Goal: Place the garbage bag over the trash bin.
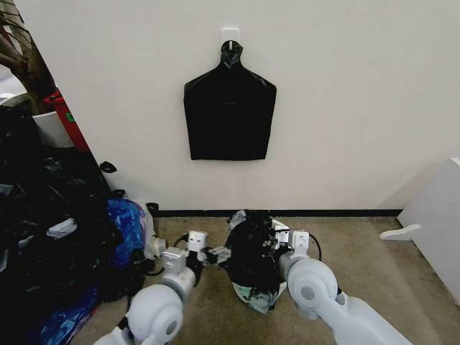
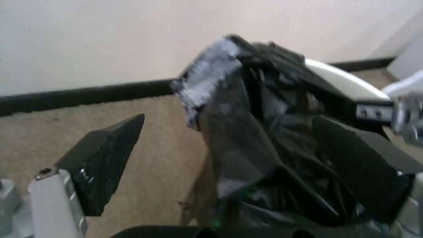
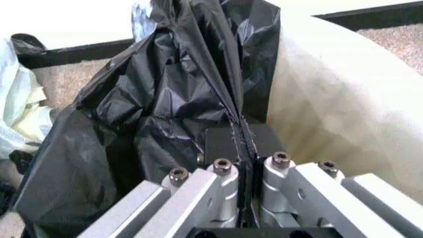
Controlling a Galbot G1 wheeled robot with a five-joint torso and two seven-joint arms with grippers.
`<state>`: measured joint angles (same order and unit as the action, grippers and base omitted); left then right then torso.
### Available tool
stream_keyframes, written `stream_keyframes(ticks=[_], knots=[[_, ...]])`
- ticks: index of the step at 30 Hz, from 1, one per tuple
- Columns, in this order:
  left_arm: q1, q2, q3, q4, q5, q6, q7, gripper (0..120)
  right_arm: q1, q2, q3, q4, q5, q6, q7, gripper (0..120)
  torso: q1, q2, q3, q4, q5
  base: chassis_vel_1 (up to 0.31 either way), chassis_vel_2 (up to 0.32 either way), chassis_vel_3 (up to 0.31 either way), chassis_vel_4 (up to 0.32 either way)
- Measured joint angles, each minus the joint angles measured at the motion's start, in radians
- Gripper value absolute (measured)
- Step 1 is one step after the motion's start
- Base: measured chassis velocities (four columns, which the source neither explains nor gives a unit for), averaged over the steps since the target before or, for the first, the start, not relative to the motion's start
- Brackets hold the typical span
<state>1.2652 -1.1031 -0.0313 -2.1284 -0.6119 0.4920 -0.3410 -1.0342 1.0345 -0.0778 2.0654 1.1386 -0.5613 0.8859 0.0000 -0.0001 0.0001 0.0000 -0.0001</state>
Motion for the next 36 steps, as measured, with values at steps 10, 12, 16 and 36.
stream_keyframes(ticks=[10, 12, 16, 36], knots=[[-0.117, -0.022, 0.085, 0.031, -0.104, 0.074, -0.183, 100, -0.006, -0.005, 0.018, 0.005, -0.007, 0.002, -0.001, 0, 0.0, 0.0, 0.0, 0.0, 0.0002, 0.0, 0.0, 0.0, 0.0], [-0.141, -0.029, 0.085, 0.038, -0.137, 0.085, -0.226, 100, -0.009, -0.007, 0.023, 0.007, -0.006, 0.002, -0.001, 0, 0.0, 0.0, 0.0, -0.0001, 0.0002, 0.0, 0.0, 0.0, 0.0], [-0.178, -0.033, 0.085, 0.055, -0.175, 0.097, -0.254, 100, -0.015, -0.004, 0.027, 0.007, -0.005, 0.002, -0.002, 0, 0.0, 0.0, 0.0, 0.0, 0.0001, 0.0, 0.0, 0.0, 0.0], [-0.309, -0.053, 0.155, 0.138, -0.412, 0.154, -0.42, 100, -0.028, -0.002, 0.046, 0.021, -0.002, 0.004, -0.002, 0, 0.0, 0.0, 0.0, 0.0, 0.0, 0.0, 0.0, 0.0, 0.0]])
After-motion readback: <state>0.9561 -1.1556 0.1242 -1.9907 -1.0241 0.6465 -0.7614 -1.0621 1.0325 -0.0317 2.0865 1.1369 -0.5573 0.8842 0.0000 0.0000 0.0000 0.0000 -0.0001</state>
